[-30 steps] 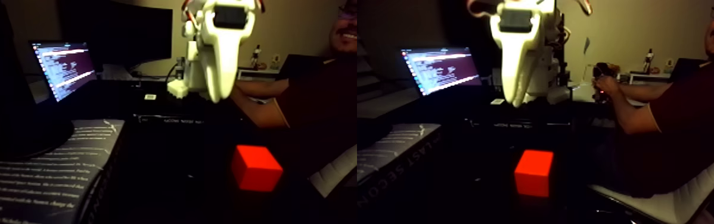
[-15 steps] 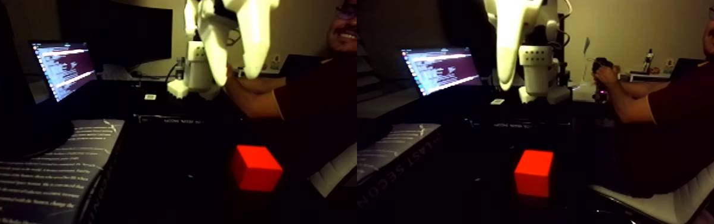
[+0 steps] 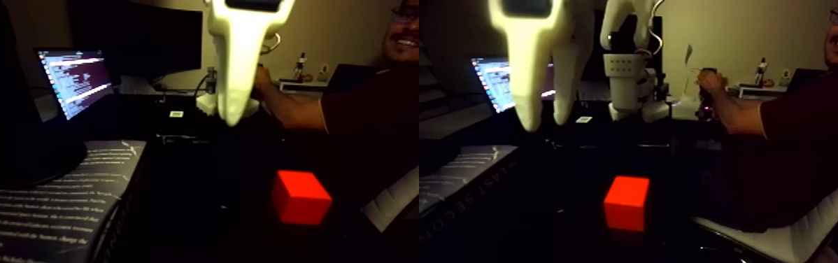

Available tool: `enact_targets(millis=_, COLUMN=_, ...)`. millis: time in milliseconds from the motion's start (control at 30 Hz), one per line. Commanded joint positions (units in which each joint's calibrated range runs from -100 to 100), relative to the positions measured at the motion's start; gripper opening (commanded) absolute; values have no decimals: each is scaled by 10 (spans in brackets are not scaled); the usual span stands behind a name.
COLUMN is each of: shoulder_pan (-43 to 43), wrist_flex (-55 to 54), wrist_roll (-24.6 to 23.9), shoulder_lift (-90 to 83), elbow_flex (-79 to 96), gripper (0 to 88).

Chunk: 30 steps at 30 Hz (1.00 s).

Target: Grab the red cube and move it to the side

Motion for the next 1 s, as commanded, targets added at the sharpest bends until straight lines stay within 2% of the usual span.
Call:
enact_targets(millis=0, shoulder_pan=12, wrist_flex=-7, wrist_roll=-21, shoulder_lift=28, elbow_flex=-38, gripper=168)
enact_targets(millis=267, shoulder_pan=16, wrist_flex=3, wrist_roll=-21, shoulder_lift=103, elbow_flex=-122, gripper=168)
enact_targets(millis=533, shoulder_pan=32, wrist_flex=23, wrist_roll=5, shoulder_lift=143, elbow_flex=-150, gripper=169)
enact_targets(millis=967, shoulder_pan=-58, wrist_flex=23, wrist_roll=11, shoulder_lift=159, elbow_flex=-150, gripper=169)
